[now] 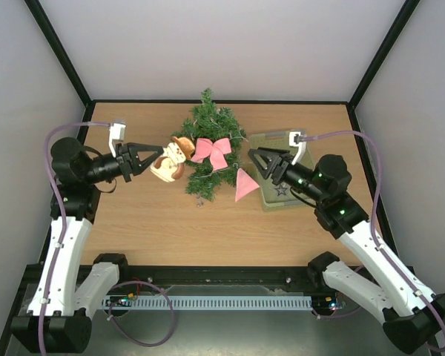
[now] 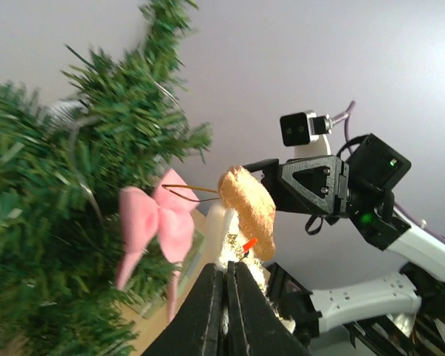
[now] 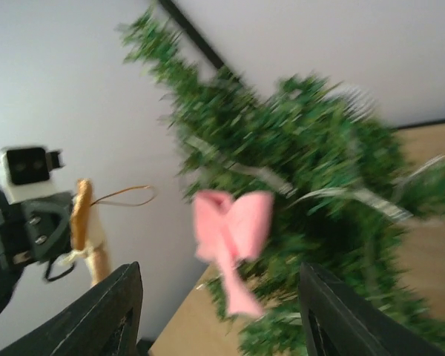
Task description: Decorate the small christmas tree
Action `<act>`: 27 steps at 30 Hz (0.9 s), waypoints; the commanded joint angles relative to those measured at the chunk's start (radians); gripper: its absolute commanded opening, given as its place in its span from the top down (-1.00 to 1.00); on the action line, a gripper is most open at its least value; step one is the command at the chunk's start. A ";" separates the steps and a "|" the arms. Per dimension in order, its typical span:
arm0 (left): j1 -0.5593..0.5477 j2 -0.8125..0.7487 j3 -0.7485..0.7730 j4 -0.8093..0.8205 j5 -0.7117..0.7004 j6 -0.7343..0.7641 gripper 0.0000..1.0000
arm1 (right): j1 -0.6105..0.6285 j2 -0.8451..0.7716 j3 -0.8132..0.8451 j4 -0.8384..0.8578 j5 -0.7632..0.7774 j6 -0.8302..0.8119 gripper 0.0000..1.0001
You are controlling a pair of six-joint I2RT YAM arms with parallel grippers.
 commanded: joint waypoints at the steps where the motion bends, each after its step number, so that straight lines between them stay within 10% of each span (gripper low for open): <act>1: -0.043 -0.045 -0.033 -0.098 -0.037 0.061 0.95 | 0.136 -0.030 0.003 0.057 0.044 0.017 -0.13; 16: -0.155 -0.126 -0.039 0.230 -0.211 -0.237 0.95 | 0.555 0.245 0.147 0.325 0.313 0.005 -0.18; 27: -0.186 -0.158 -0.101 0.357 -0.219 -0.330 0.95 | 0.590 0.375 0.207 0.466 0.310 0.027 0.28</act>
